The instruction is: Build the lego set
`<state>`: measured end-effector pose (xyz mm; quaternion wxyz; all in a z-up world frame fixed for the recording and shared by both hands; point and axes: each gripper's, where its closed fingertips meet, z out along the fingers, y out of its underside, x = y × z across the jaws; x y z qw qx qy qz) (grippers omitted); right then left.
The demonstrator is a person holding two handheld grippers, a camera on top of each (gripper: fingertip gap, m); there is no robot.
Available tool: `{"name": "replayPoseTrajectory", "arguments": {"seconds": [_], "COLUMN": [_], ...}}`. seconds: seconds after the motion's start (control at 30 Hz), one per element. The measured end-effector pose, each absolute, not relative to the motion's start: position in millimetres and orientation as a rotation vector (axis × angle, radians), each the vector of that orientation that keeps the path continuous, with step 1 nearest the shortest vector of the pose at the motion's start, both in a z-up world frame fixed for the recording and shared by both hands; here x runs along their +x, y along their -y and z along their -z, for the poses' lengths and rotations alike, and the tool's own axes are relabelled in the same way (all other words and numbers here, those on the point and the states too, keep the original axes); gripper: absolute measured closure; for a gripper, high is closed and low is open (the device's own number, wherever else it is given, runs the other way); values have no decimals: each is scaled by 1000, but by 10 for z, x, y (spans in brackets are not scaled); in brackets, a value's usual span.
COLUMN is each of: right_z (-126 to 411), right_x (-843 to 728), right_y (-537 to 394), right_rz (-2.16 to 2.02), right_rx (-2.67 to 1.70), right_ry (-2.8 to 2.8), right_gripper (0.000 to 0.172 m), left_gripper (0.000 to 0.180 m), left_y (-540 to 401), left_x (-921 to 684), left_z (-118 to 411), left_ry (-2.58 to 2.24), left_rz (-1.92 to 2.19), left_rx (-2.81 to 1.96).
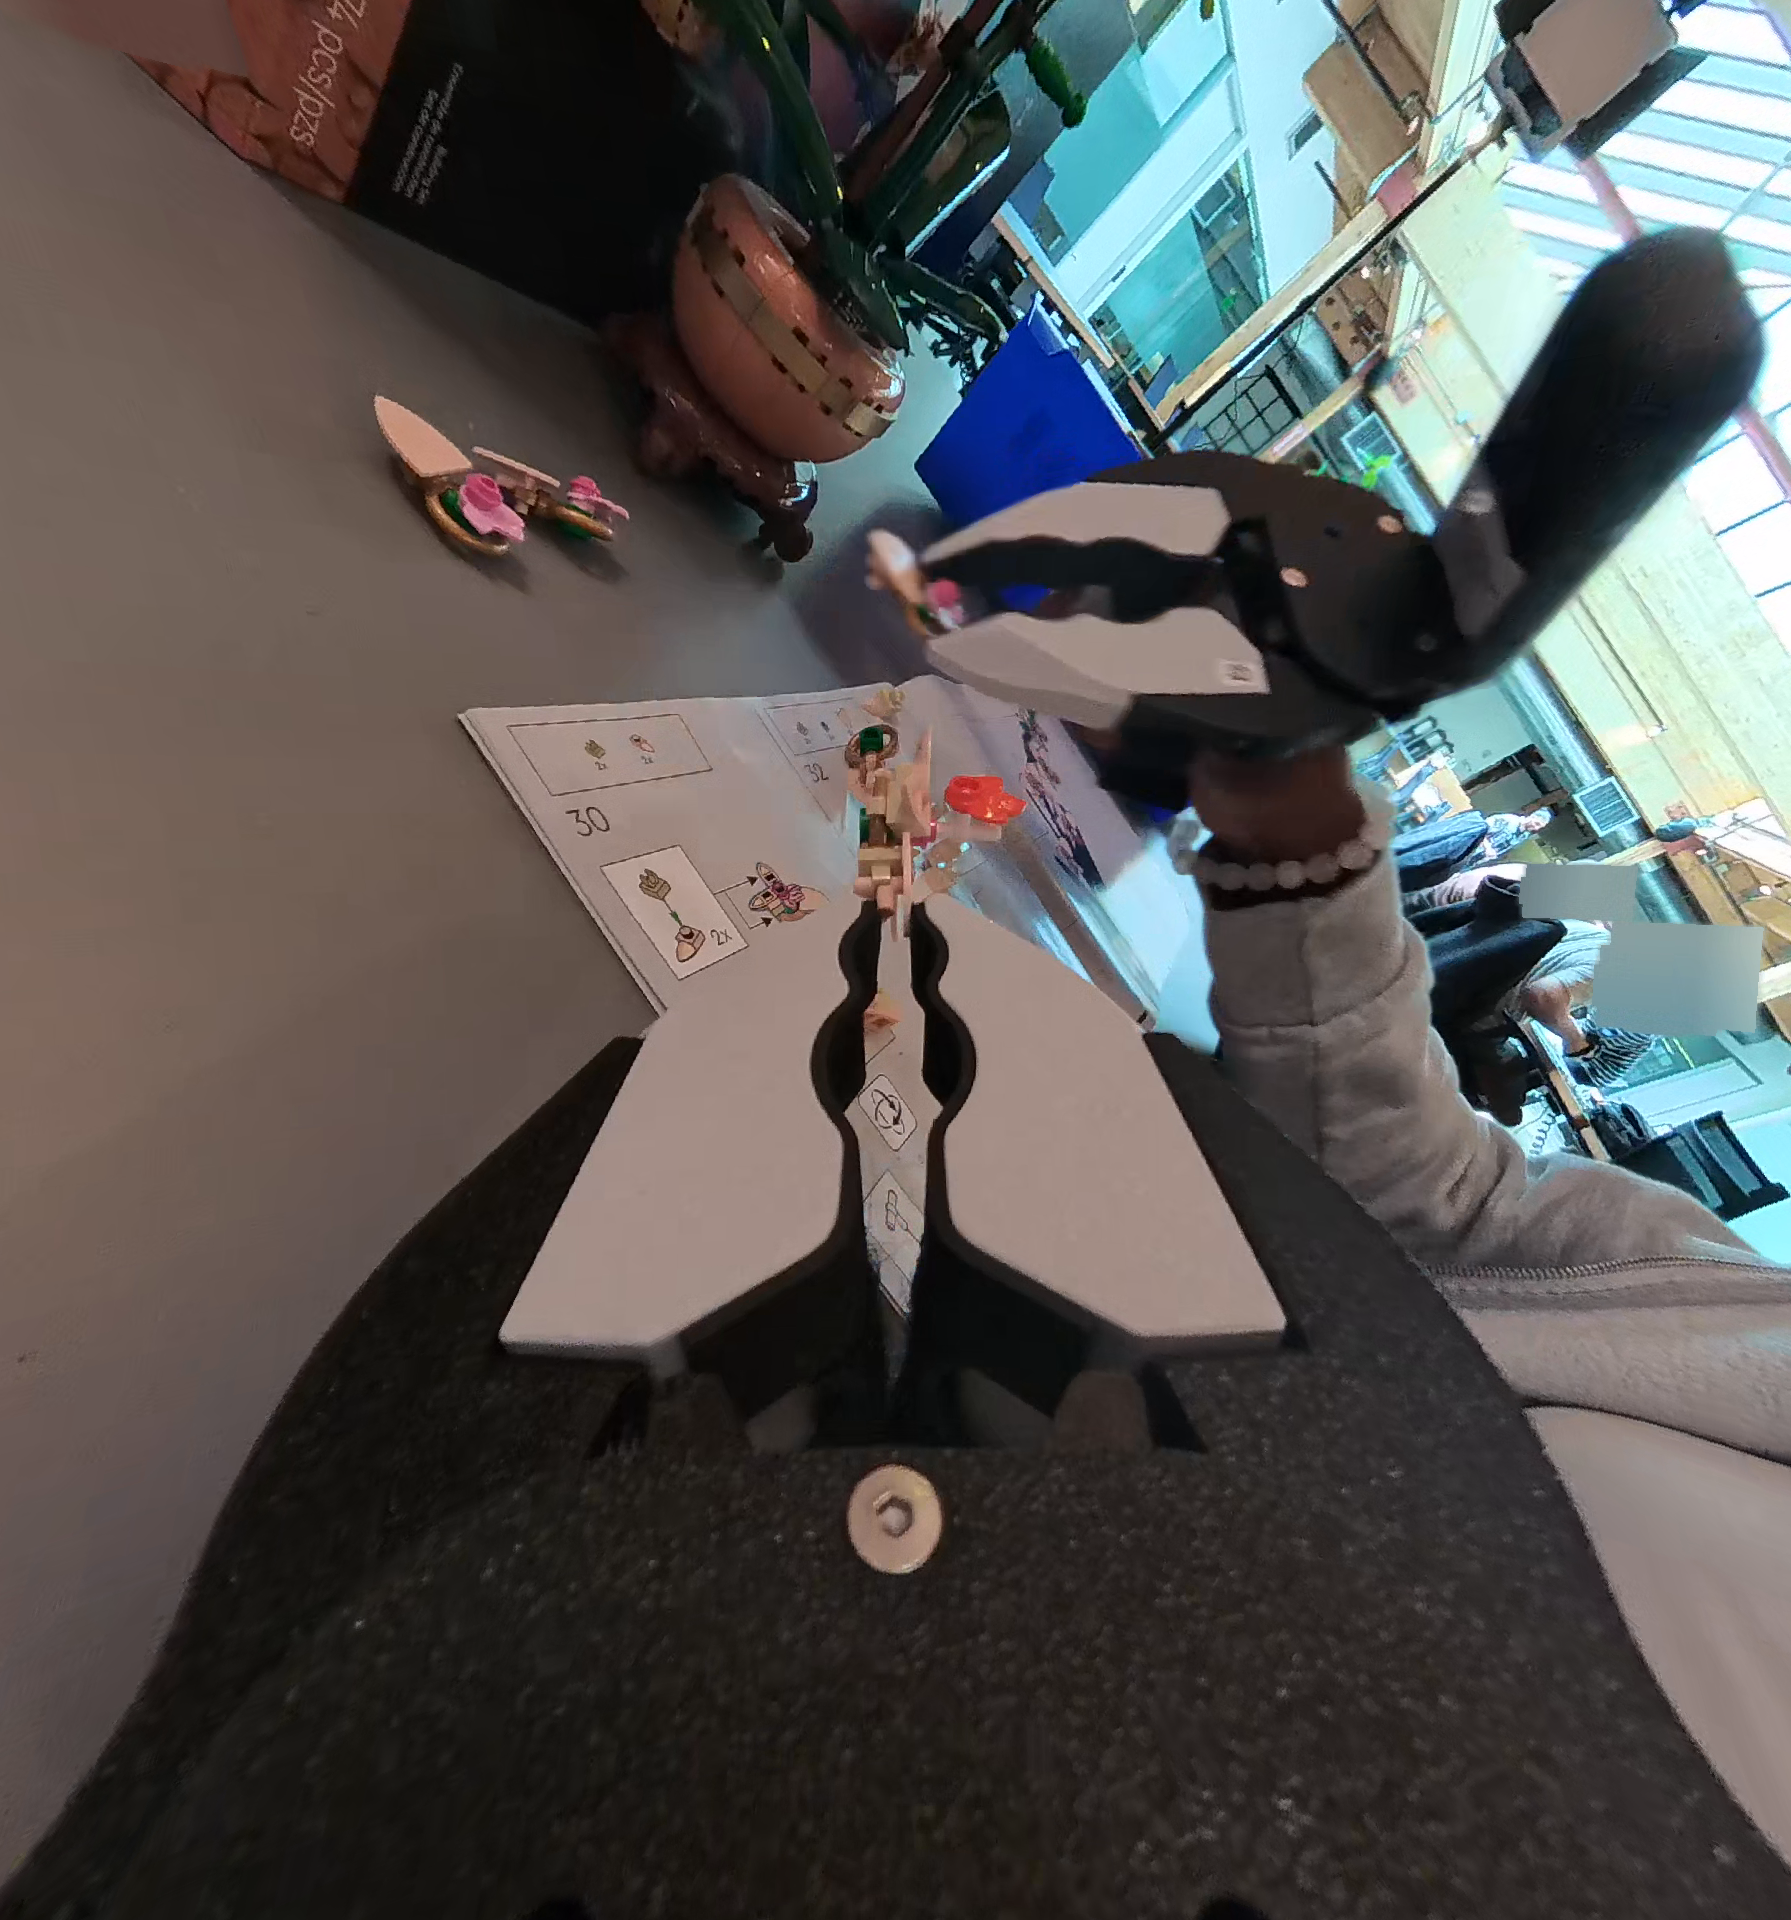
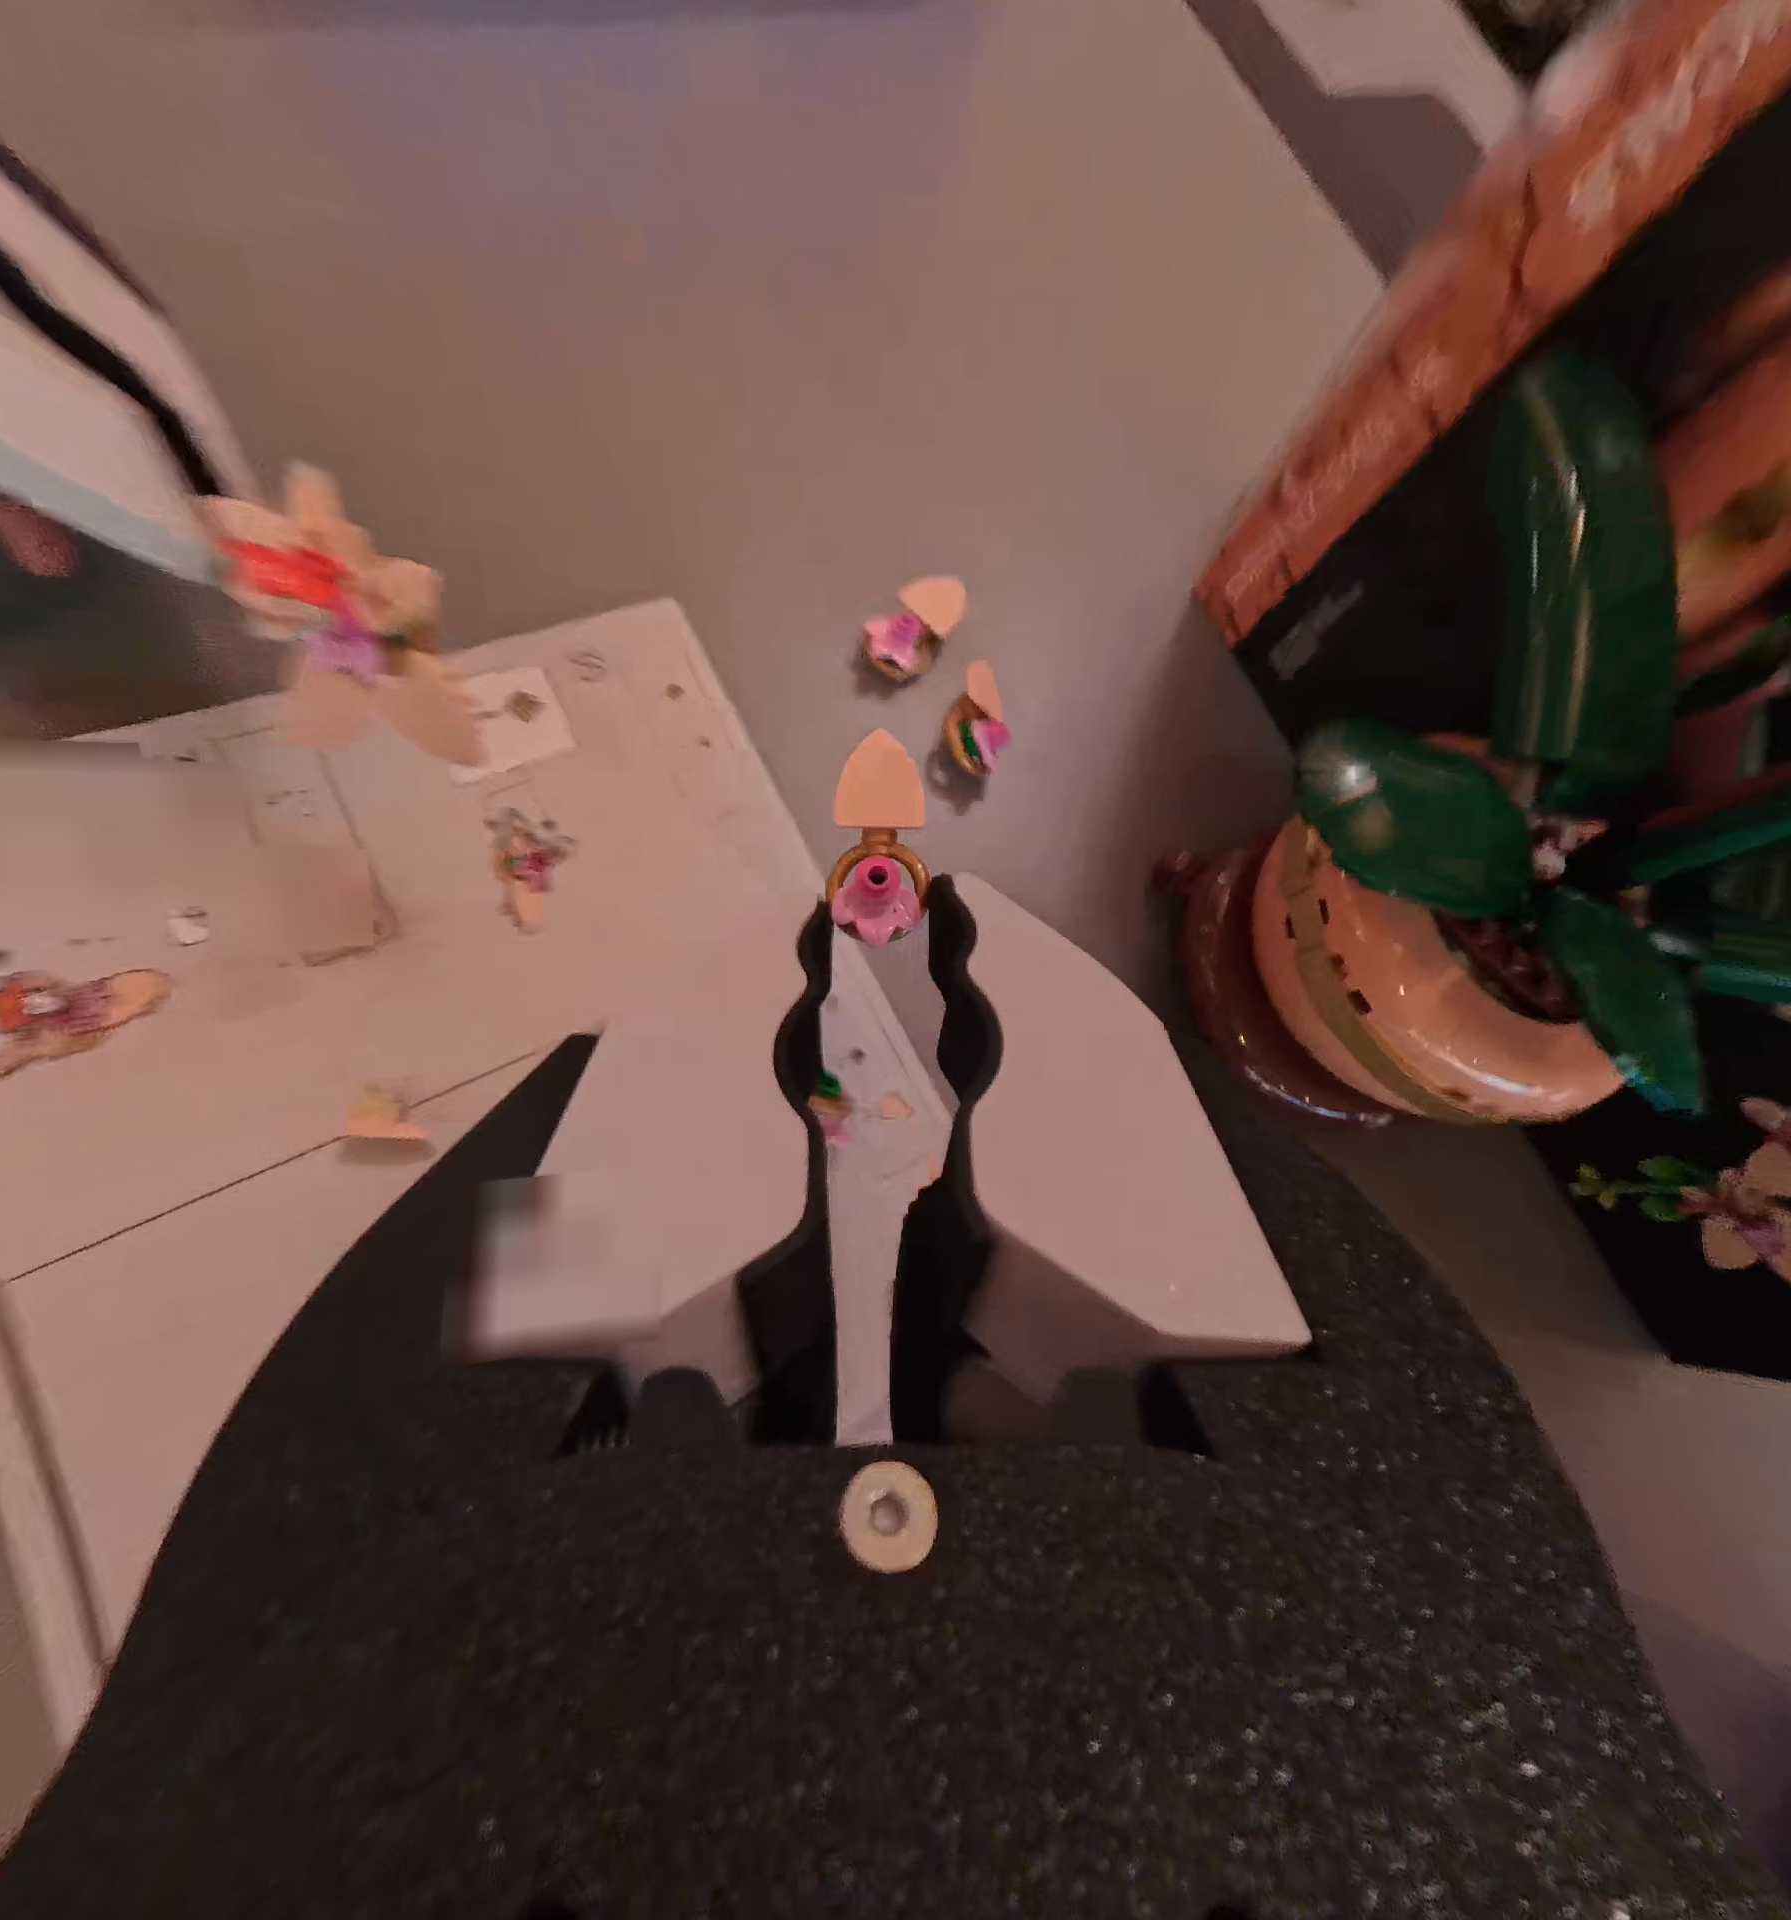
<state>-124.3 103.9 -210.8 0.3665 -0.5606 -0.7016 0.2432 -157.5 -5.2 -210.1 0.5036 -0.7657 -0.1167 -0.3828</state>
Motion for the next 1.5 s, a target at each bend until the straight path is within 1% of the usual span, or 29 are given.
{"name": "replayPoseTrajectory", "arguments": {"seconds": [0.13,0.27,0.37,0.47,0.67,0.77,0.87,1.07,1.3,1.37,1.5], "right_z": [1875,1617,1328,1150,1300,1287,1240,1318,1125,1118,1106], "right_x": [-1165,-1219,-1348,-1496,-1644,-1687,-1750,-1767,-1598,-1514,-1362], "right_y": [-554,-263,-211,-209,-218,-286,-157,-181,-174,-177,-159], "right_rz": [-616,-525,-429,-344,-164,-55,-150,-104,-361,-412,-455], "right_rx": [-1261,-1108,-1011,-961,-955,-922,-902,-882,-881,-900,-899], "right_ry": [1935,2018,2038,2117,2356,2356,2358,2355,2106,2038,1935], "right_gripper": [155,155,155,155,155,155,155,155,155,155,155], "left_gripper": [175,175,176,176,176,176,176,175,175,168,144], "left_y": [66,134,157,152,164,163,157,139,57,40,25], "left_x": [-1573,-1631,-1782,-1815,-1793,-1791,-1785,-1746,-1669,-1655,-1659], "left_z": [2028,1708,1616,1619,1609,1610,1617,1651,1893,1961,2070], "left_ry": [281,369,464,479,458,456,453,440,365,351,319], "left_rz": [995,1345,1457,1434,1454,1454,1446,1402,1072,1005,879], "left_rx": [-1791,-1467,-1301,-1297,-1295,-1296,-1306,-1357,-1645,-1709,-1815]}}
